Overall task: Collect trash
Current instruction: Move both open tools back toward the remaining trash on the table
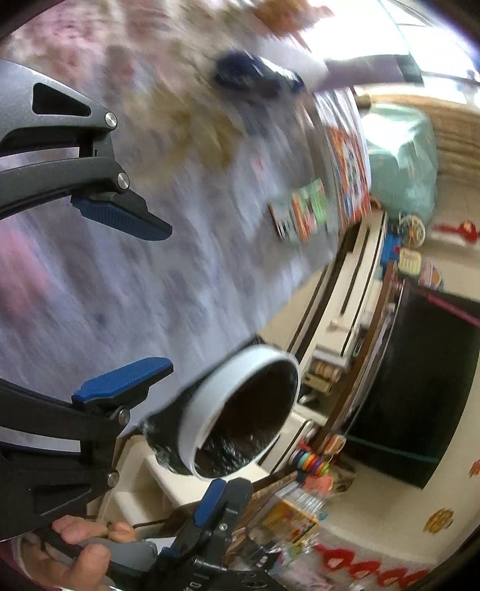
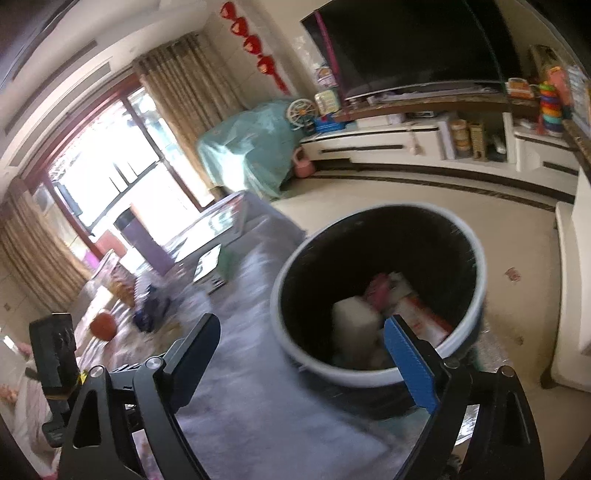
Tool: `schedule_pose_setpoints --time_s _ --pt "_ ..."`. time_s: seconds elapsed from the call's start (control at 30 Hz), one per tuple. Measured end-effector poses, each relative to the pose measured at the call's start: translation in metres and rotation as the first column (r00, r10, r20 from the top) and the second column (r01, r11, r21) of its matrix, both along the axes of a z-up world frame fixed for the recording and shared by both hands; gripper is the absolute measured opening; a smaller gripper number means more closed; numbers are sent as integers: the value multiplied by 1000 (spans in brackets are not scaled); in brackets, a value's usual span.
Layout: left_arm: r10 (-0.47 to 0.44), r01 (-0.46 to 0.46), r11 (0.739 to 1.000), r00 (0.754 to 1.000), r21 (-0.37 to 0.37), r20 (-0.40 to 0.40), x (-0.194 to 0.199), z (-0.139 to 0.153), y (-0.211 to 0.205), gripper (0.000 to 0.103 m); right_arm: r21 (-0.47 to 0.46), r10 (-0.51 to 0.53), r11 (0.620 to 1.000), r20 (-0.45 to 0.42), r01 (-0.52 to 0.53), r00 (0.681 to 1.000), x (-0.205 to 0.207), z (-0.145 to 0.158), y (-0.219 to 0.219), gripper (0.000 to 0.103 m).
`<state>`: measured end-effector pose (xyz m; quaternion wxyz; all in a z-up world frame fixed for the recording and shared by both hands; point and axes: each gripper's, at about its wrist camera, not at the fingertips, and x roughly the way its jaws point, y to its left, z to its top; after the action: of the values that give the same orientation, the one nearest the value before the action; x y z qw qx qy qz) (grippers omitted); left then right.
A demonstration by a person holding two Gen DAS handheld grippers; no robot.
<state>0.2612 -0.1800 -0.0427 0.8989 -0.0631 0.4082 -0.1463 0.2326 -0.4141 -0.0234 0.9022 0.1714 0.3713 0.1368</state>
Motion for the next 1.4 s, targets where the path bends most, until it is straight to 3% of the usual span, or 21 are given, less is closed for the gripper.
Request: schedule_pose_setpoints --time_s 0.47,0.73,1.1,1.4 --pt "233 -233 972 972 -7 30 -70 11 115 69 41 168 985 -45 -166 985 -18 -19 105 97" --pt "331 -330 943 944 -27 6 -82 8 167 69 15 238 971 -29 -238 971 -15 -26 159 97" --pt "381 -381 924 924 -21 -7 -60 -1 204 69 43 284 958 -43 -282 958 18 -39 214 96" --pt "383 -383 924 924 -1 2 -23 -2 224 69 72 336 940 -50 -332 941 60 -48 259 95"
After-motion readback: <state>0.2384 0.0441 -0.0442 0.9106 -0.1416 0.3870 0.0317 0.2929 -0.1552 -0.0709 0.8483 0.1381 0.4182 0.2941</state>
